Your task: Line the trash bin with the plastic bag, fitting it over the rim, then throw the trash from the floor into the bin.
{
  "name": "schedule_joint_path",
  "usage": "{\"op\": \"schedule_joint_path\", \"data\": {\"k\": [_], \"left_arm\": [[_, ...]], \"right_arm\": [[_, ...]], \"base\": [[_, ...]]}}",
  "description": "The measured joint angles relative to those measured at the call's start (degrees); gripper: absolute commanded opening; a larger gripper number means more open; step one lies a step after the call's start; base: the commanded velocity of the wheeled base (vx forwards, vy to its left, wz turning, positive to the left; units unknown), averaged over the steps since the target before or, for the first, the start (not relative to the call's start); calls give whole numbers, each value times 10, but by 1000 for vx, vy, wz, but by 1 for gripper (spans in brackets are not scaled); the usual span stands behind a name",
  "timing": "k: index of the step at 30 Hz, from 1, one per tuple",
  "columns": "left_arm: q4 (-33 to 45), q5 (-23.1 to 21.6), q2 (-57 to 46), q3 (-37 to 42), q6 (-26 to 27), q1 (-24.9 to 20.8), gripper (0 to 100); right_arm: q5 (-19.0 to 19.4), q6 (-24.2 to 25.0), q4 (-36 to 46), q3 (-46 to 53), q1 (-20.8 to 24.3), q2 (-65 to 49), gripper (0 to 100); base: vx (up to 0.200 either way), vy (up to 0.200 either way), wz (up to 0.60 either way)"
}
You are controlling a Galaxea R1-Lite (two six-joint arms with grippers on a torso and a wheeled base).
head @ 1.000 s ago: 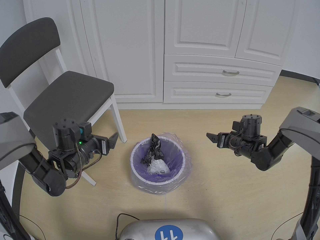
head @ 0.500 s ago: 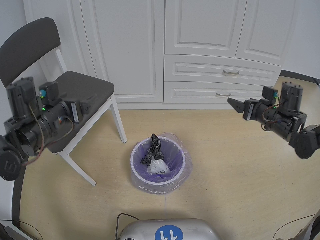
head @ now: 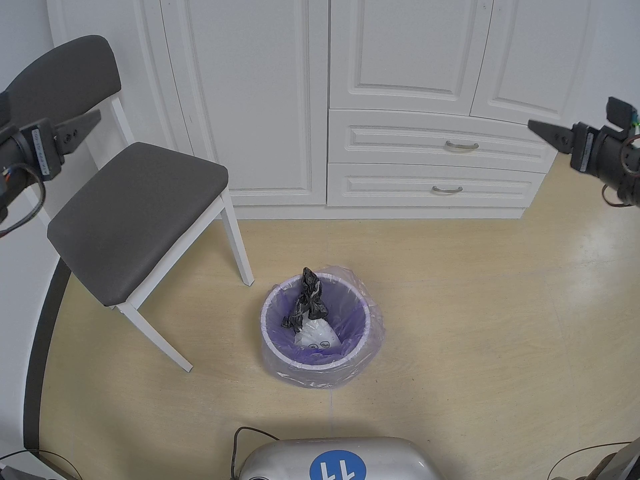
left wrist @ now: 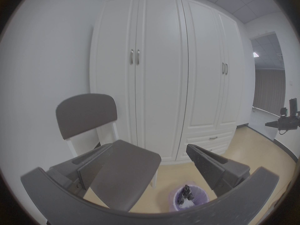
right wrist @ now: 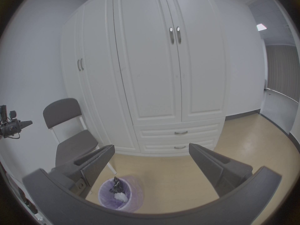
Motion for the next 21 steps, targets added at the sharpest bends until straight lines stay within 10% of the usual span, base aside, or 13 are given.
{"op": "schedule_joint_path", "data": {"k": [14, 21], "left_arm": [[35, 10, -126, 31, -1, 18, 100], [56, 43, -210, 59, -8, 28, 100]], "right_arm": [[-16, -2, 65, 74, -52, -225, 100], [-16, -3, 222, 101, -97, -392, 100]], "base": [[0, 0, 0], [0, 0, 0]]}}
